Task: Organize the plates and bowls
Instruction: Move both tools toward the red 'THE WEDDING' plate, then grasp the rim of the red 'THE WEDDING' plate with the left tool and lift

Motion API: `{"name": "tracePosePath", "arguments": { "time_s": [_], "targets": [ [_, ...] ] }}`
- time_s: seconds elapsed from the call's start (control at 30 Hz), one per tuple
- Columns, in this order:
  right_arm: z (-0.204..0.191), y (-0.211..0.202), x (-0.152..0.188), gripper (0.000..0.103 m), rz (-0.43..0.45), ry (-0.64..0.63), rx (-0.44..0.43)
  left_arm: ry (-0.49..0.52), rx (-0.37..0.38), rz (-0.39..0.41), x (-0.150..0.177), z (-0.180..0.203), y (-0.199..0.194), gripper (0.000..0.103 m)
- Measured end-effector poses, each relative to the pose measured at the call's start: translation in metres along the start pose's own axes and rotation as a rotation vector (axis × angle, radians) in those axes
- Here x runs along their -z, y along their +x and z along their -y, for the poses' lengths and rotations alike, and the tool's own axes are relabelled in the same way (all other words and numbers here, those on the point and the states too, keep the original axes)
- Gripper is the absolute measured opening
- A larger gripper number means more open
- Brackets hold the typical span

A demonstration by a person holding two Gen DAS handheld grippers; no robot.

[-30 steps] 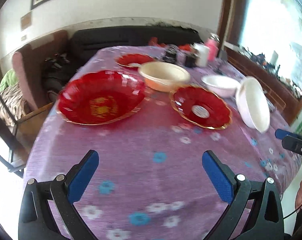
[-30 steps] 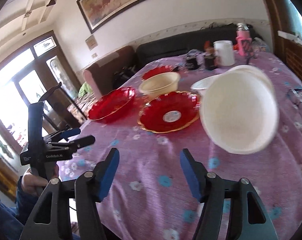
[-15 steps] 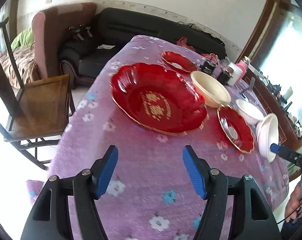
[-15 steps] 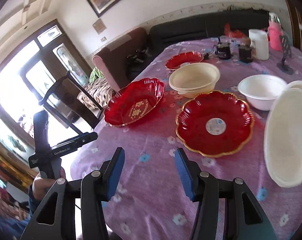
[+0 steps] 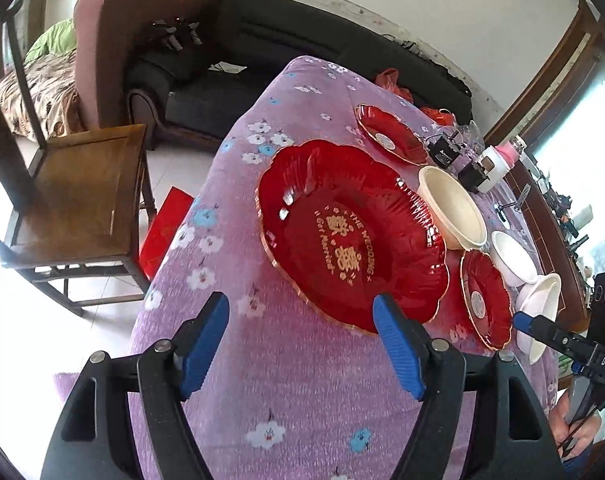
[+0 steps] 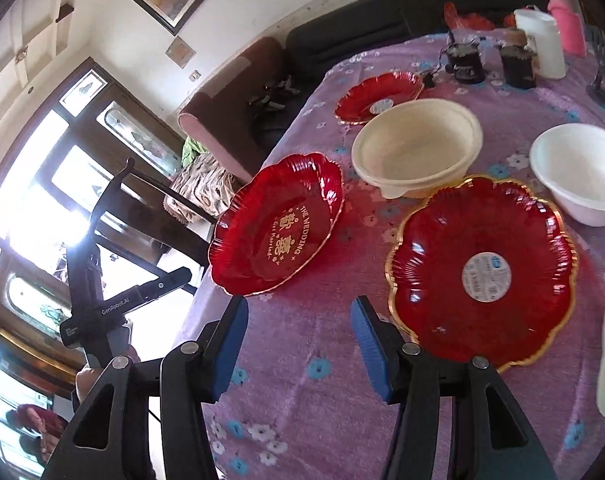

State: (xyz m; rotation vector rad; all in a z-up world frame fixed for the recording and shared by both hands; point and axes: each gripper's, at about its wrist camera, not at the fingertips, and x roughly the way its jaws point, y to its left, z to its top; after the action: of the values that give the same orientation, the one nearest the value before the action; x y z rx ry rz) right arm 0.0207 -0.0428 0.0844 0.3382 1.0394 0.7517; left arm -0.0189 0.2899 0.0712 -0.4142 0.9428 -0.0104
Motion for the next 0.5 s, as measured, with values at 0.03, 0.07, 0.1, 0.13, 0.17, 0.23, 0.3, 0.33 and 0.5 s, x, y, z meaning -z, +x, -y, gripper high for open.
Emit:
{"name": "tracePosePath", "arguments": {
  "time_s": [0.03, 0.07, 0.1, 0.13, 0.17, 0.23, 0.3, 0.33, 0.5],
  "targets": [
    [0.000, 0.004, -0.002, 0.059, -0.003, 0.005, 0.001, 0.007, -0.010, -0.003, -0.004, 0.002, 0.004, 0.074],
    [0.000, 0.009, -0.004, 0.059, -0.007, 0.011, 0.001, 0.009, -0.024, -0.007, -0.008, 0.002, 0.008, 0.074],
    [0.001, 0.013, -0.006, 0.060, -0.012, 0.017, 0.000, 0.007, -0.032, -0.015, -0.012, 0.001, 0.012, 0.074],
    [0.001, 0.017, -0.009, 0.061, -0.017, 0.021, 0.000, 0.004, -0.034, -0.021, -0.016, 0.000, 0.017, 0.074],
    [0.001, 0.021, -0.012, 0.062, -0.017, 0.021, 0.005, -0.001, -0.042, -0.026, -0.020, -0.001, 0.022, 0.074],
    [0.002, 0.026, -0.017, 0.063, -0.013, 0.029, 0.019, -0.003, -0.053, -0.032, -0.026, -0.001, 0.030, 0.074],
    [0.004, 0.033, -0.022, 0.063, -0.013, 0.039, 0.014, -0.001, -0.061, -0.033, -0.030, -0.003, 0.035, 0.074],
    [0.005, 0.036, -0.024, 0.063, -0.014, 0.040, 0.014, -0.004, -0.068, -0.035, -0.032, -0.004, 0.038, 0.074],
    [0.009, 0.056, -0.038, 0.063, -0.034, 0.058, 0.039, 0.006, -0.085, -0.036, -0.045, -0.006, 0.050, 0.074]
  ]
}}
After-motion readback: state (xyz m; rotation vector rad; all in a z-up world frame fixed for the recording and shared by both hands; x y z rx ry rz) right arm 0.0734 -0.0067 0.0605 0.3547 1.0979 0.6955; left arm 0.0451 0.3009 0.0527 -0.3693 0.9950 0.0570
